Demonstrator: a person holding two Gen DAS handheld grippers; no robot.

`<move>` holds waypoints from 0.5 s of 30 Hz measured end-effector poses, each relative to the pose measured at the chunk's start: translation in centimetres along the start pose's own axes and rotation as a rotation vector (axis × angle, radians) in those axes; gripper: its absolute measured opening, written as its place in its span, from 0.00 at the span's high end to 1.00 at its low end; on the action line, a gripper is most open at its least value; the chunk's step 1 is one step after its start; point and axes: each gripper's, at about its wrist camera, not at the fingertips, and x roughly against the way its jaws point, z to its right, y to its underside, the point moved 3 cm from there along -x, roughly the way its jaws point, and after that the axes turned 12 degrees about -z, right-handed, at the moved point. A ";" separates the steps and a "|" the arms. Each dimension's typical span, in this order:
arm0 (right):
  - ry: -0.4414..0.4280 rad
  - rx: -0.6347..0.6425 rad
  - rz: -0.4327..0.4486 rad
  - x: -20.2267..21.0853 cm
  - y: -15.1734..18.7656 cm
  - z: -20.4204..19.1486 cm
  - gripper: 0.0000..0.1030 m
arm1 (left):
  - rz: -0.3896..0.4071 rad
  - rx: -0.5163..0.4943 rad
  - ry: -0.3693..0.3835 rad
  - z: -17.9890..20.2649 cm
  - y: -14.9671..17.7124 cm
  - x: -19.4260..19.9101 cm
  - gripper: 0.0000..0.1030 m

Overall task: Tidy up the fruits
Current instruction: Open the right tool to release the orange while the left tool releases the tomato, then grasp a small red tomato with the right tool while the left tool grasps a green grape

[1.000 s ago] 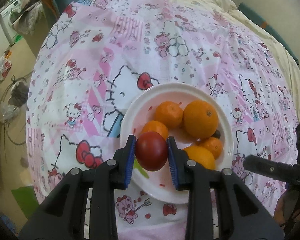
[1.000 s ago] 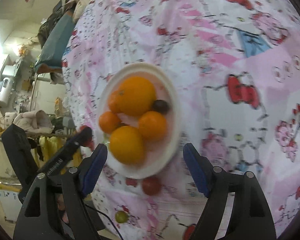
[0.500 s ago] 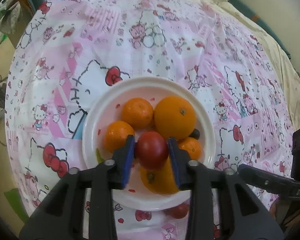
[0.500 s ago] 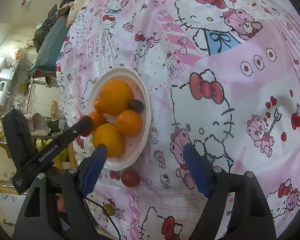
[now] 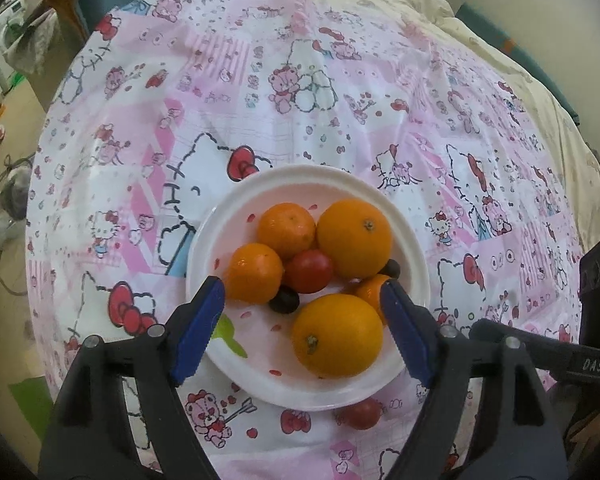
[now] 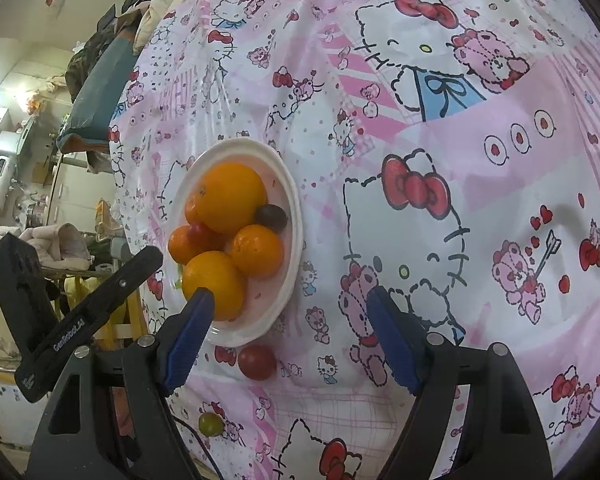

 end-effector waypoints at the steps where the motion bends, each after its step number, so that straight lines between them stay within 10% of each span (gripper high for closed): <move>1: 0.002 0.003 0.002 0.0 0.0 -0.1 0.21 | 0.012 0.001 -0.003 0.0 0.1 0.3 0.25; 15: 0.029 0.078 0.002 0.2 2.2 -2.3 0.21 | 0.101 -0.029 -0.086 -1.0 3.7 5.1 0.25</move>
